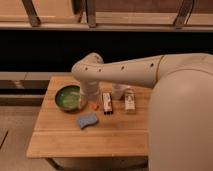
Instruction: Place the pepper in the ceramic bowl
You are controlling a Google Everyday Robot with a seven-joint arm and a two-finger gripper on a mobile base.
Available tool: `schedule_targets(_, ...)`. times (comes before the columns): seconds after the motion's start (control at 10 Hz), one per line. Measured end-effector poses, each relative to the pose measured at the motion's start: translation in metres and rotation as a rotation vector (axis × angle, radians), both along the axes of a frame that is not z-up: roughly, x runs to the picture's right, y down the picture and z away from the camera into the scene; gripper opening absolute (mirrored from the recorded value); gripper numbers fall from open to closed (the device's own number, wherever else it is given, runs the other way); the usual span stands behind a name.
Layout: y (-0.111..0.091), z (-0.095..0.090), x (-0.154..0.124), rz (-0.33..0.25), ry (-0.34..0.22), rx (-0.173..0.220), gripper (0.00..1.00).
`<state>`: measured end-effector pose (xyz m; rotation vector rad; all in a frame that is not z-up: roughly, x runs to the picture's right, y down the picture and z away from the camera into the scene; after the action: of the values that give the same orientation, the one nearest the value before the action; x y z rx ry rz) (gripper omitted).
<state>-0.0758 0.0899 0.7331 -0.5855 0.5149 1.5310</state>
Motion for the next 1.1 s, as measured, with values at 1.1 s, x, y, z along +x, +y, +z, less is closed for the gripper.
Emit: schedule_targets(1.1, -0.109, 0.073, 0.07, -0.155, -0.144, 0.237, 0.65)
